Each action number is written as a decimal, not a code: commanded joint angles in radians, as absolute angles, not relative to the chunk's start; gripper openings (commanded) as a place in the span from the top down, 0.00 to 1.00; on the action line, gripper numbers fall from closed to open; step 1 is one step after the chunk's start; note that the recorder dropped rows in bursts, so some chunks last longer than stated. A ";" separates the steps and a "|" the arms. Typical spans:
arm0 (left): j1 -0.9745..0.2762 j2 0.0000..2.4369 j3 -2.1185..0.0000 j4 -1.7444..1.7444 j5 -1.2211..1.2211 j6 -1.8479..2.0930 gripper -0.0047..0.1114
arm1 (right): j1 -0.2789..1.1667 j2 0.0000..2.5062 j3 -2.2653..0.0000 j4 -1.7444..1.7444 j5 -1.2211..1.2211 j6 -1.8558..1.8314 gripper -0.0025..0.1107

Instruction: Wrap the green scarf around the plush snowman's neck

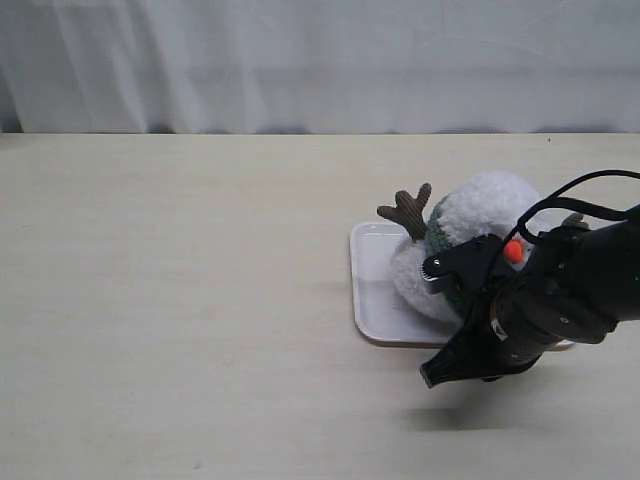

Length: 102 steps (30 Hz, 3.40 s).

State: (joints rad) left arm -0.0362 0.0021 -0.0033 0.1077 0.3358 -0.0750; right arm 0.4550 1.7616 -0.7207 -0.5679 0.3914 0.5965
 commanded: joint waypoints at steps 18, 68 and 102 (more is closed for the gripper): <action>-0.035 0.000 0.000 0.103 0.323 -0.076 0.96 | 0.456 1.728 -0.815 -0.322 0.695 0.355 0.36; -0.035 0.000 0.000 0.103 0.323 -0.076 0.96 | 0.456 0.393 -0.811 -0.277 0.741 0.353 0.94; -0.035 0.000 0.000 0.103 0.323 -0.076 0.96 | 0.456 0.090 -0.812 -0.277 0.741 0.353 0.94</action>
State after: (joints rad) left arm -0.0362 0.0021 -0.0033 0.1077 0.3358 -0.0750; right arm 0.4550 0.0925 -0.8113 -0.2784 0.7426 0.3596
